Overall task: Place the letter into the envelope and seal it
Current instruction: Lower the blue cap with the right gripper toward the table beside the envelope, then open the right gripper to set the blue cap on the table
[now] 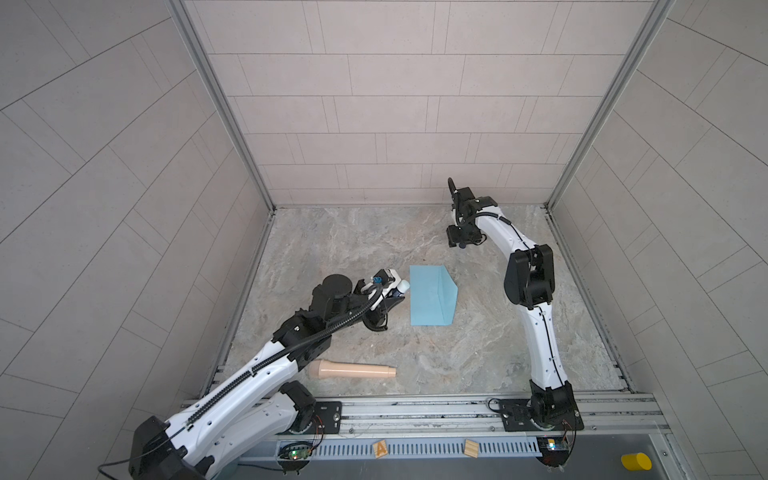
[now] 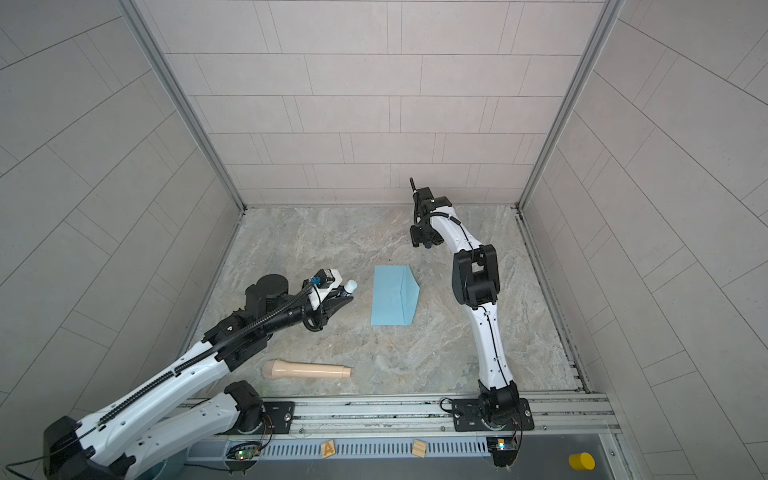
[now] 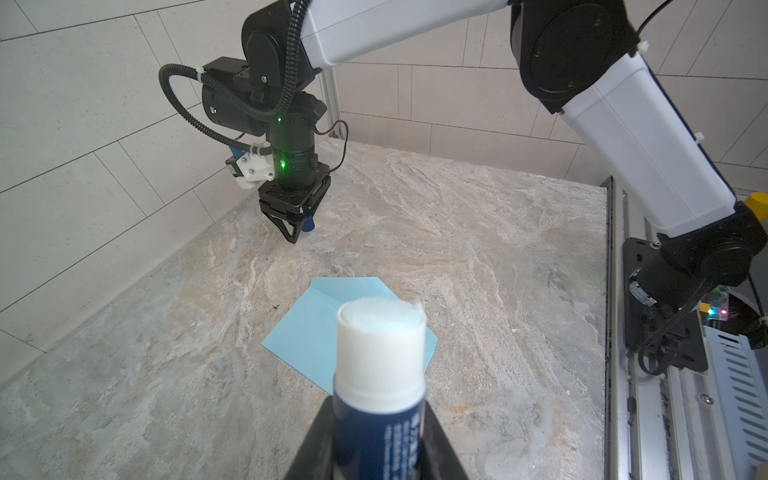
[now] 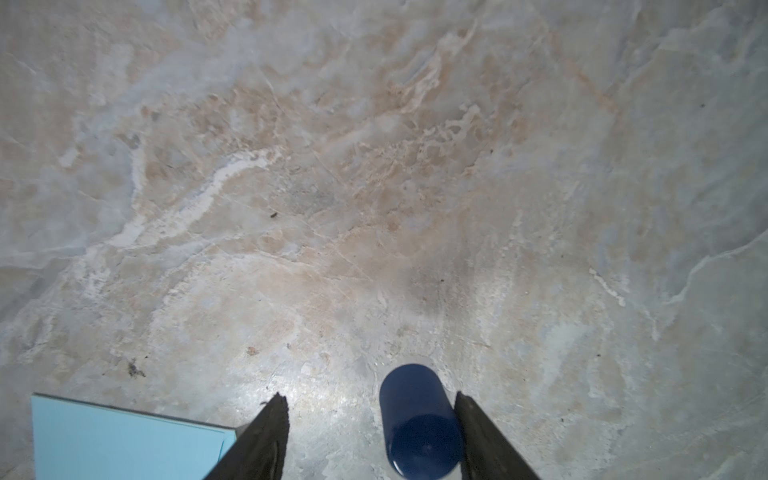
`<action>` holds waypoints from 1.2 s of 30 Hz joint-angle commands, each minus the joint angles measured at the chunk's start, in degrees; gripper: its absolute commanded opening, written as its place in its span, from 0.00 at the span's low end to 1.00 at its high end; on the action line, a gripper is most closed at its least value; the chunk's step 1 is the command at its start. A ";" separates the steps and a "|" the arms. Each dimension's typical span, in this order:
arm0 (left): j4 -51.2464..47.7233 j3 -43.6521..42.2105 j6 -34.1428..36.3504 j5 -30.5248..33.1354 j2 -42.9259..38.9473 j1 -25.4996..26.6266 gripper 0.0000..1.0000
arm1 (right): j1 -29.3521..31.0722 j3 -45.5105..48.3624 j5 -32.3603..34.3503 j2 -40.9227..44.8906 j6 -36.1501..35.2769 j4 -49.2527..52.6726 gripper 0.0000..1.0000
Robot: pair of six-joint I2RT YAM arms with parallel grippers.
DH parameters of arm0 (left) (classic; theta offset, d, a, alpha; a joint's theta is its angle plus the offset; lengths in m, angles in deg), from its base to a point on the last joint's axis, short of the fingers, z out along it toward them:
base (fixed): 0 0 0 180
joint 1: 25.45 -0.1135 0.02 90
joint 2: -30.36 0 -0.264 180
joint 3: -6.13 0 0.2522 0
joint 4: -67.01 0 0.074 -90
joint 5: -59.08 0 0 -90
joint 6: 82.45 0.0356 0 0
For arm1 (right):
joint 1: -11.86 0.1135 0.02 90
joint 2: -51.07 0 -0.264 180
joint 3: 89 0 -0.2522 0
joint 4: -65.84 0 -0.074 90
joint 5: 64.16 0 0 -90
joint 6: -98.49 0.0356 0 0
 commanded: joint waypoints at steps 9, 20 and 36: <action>2.20 -0.65 -0.47 0.19 -0.73 0.22 0.00 | -0.27 2.76 0.05 0.12 -0.53 1.03 0.65; 2.08 -0.73 -0.28 0.40 -0.71 0.21 0.00 | -0.23 5.34 0.84 -1.14 -0.70 -0.27 0.66; 1.95 -0.79 -0.12 0.42 -0.69 0.16 0.00 | -0.23 7.07 1.92 -2.05 -1.18 -0.71 0.68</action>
